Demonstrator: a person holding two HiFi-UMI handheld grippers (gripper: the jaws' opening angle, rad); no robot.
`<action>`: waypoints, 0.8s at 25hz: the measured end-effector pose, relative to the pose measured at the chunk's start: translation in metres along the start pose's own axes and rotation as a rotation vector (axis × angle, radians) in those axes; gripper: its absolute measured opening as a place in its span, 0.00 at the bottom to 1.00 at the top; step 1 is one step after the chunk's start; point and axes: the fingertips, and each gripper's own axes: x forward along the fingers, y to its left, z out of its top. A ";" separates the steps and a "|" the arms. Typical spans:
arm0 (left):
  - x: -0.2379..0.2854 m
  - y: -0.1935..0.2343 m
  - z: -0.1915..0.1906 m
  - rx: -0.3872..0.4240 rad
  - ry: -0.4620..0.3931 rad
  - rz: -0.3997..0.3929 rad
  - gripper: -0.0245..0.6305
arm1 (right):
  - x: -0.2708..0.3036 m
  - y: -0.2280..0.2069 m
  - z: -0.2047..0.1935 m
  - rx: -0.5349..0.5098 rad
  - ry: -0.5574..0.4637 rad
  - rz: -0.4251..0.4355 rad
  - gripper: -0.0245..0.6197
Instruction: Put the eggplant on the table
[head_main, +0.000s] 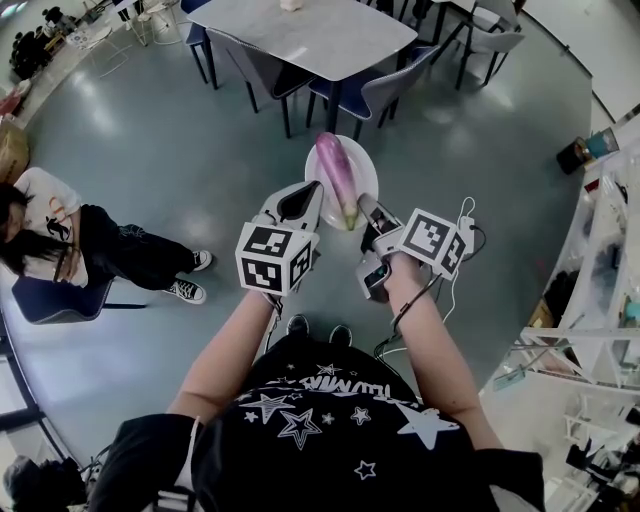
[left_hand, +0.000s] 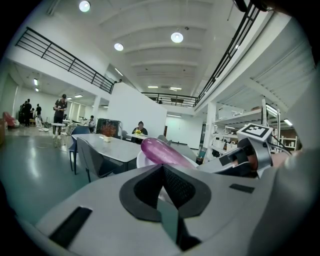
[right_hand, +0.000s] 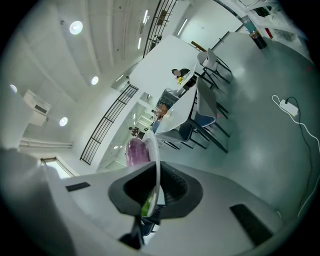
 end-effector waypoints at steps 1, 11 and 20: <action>-0.001 0.001 -0.001 -0.002 -0.001 0.001 0.05 | 0.000 0.000 -0.001 -0.005 0.000 -0.004 0.07; -0.033 0.044 -0.005 -0.022 -0.011 -0.007 0.05 | 0.026 0.024 -0.035 -0.027 -0.005 -0.027 0.08; -0.041 0.072 -0.003 -0.035 -0.030 -0.024 0.05 | 0.043 0.037 -0.041 -0.030 -0.032 -0.030 0.08</action>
